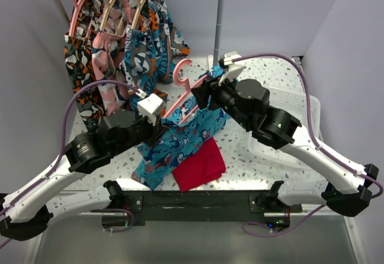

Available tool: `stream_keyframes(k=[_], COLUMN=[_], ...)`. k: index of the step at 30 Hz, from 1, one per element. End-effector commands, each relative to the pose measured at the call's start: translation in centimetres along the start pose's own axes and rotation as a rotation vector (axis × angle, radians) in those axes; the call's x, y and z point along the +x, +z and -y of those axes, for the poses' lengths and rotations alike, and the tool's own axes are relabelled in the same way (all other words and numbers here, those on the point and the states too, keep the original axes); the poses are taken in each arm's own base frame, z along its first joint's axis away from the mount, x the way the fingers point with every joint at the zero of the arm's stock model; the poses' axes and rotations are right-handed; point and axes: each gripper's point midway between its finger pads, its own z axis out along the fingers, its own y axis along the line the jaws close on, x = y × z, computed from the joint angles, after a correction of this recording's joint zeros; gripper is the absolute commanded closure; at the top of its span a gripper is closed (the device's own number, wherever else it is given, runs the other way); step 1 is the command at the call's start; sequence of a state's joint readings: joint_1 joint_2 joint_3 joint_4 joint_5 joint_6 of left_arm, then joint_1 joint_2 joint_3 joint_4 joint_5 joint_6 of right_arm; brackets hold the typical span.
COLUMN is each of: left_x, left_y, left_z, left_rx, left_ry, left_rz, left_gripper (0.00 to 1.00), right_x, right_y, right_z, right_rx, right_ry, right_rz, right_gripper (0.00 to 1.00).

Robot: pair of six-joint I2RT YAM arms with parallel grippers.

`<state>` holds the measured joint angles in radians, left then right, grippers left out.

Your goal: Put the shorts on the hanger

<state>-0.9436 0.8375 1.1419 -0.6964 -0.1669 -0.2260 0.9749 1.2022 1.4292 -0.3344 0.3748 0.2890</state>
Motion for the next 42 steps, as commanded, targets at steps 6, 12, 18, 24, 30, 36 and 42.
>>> stream_keyframes(k=[6,12,18,24,30,36,42], left_x=[-5.5,-6.8,-9.0,-8.6,-9.5,-11.7,-13.5], left_y=[-4.5,-7.6,-10.7,-10.3,-9.5,-7.3,-3.1], left_z=[-1.5,-2.4,-3.5,-4.5,-5.6,-5.3,-5.4], left_rx=[-0.075,-0.098,-0.14,-0.219,-0.31,-0.334,-0.419], left_ry=[-0.09,-0.089,-0.125,-0.13,-0.145,-0.153,-0.144], left_rz=[0.182,0.219,0.29,0.235,0.225,0.252,0.216], left_gripper=[1.0,1.0,1.0,1.0,1.0,1.0,1.0], right_x=[-5.7,-5.0,-2.2,2.7,6.5,7.9,8.9], right_y=[-4.1,-4.3,-2.5,0.0,2.0,2.4,1.7], right_z=[2.9,5.5,6.6,8.2,9.8,10.3,10.4], right_rx=[0.125,0.258,0.334,0.332,0.327,0.332,0.327], right_ry=[0.083,0.062,0.047,0.09,0.158,0.188,0.207], right_rz=[0.144,0.152,0.081,-0.043,-0.142,-0.17,-0.185], right_gripper=[0.21,0.17,0.15,0.14,0.14,0.14,0.13])
